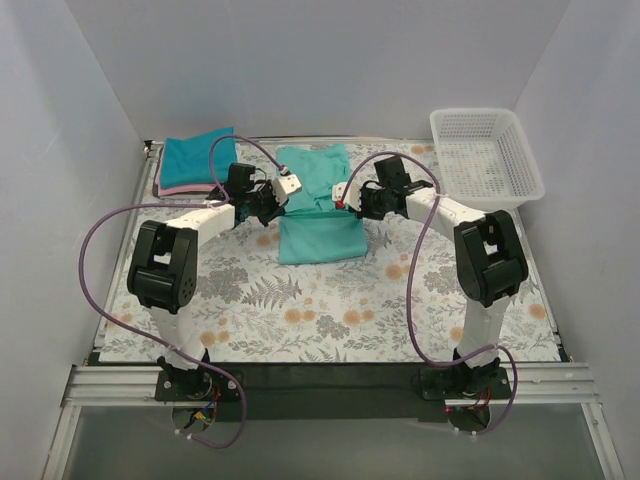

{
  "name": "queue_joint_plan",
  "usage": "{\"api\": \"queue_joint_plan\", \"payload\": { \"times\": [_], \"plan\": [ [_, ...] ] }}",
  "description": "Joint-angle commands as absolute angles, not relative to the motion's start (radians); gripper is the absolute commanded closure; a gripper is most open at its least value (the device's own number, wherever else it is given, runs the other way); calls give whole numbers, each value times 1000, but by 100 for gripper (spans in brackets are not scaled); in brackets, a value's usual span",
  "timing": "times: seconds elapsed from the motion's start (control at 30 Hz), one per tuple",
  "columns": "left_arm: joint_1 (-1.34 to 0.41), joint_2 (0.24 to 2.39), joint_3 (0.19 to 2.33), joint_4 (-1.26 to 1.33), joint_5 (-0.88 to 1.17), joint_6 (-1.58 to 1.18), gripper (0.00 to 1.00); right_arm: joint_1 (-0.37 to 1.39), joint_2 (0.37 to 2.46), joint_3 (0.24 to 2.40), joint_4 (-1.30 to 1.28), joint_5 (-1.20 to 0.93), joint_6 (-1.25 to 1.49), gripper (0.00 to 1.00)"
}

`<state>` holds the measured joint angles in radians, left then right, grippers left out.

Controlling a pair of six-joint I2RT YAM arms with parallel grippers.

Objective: Fold and stack the t-shirts
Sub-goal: Fold the tshirt

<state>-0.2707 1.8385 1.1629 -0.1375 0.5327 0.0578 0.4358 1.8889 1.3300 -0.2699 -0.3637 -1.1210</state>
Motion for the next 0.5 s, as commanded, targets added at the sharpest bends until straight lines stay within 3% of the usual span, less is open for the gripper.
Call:
{"api": "queue_joint_plan", "payload": {
  "times": [0.0, 0.47],
  "plan": [
    [-252, 1862, 1245, -106, 520, 94, 100, 423, 1927, 1431, -252, -399, -1155, 99],
    [-230, 2042, 1402, -94, 476, 89, 100, 413, 2114, 1614, -252, -377, -1132, 96]
  ]
}}
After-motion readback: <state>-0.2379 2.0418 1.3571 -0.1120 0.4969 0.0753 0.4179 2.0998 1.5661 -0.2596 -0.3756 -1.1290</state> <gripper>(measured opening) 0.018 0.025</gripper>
